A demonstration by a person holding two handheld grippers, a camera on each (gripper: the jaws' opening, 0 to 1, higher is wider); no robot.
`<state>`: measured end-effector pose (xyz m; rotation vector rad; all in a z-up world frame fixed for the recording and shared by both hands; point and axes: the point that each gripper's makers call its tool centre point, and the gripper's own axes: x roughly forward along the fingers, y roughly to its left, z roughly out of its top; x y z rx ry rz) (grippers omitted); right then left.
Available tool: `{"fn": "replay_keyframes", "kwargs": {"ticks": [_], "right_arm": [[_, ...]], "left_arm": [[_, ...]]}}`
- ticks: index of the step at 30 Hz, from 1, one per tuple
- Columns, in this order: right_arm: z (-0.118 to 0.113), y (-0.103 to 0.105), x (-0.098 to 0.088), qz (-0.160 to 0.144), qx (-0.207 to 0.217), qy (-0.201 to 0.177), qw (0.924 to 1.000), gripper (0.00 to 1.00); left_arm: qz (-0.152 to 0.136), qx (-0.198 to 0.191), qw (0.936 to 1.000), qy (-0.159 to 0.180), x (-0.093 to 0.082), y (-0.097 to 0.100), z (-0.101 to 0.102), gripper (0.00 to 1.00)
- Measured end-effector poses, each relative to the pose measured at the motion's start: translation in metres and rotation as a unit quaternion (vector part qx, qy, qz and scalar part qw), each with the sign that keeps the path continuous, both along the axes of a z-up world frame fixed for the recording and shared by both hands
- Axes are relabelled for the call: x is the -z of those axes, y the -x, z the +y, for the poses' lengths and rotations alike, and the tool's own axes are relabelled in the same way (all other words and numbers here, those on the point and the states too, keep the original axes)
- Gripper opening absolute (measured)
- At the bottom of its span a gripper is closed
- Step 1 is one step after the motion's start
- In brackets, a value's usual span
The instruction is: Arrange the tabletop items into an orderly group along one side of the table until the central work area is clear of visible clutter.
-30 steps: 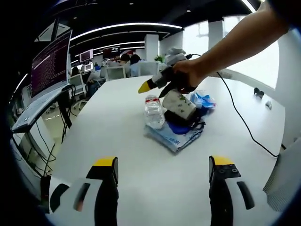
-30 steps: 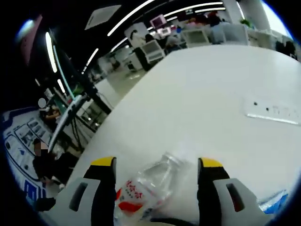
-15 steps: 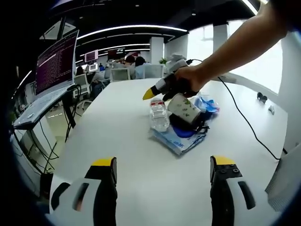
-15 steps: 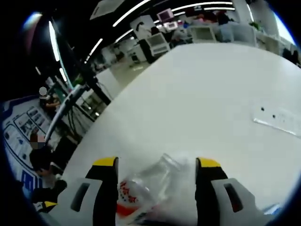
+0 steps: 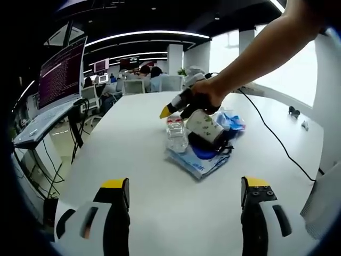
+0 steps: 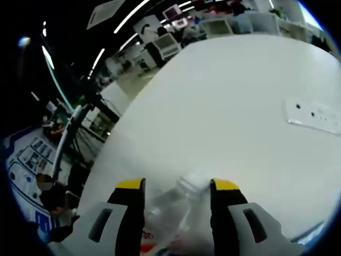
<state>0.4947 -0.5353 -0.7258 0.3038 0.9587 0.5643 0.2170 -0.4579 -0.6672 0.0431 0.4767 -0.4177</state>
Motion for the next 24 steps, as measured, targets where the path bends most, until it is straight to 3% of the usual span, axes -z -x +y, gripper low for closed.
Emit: {"fn": "replay_keyframes", "kwargs": {"ticks": [9,24], "right_arm": [[-0.009,-0.005,0.002,0.049,0.081,-0.013,0.9955,0.26],[-0.012,-0.009,0.001,0.037,0.068,0.023,0.9967,0.21]], "left_arm": [[-0.007,-0.001,0.9999,0.013,-0.005,-0.001,-0.001,0.90],[-0.007,0.004,1.0000,0.005,-0.004,-0.001,-0.003,0.90]]}}
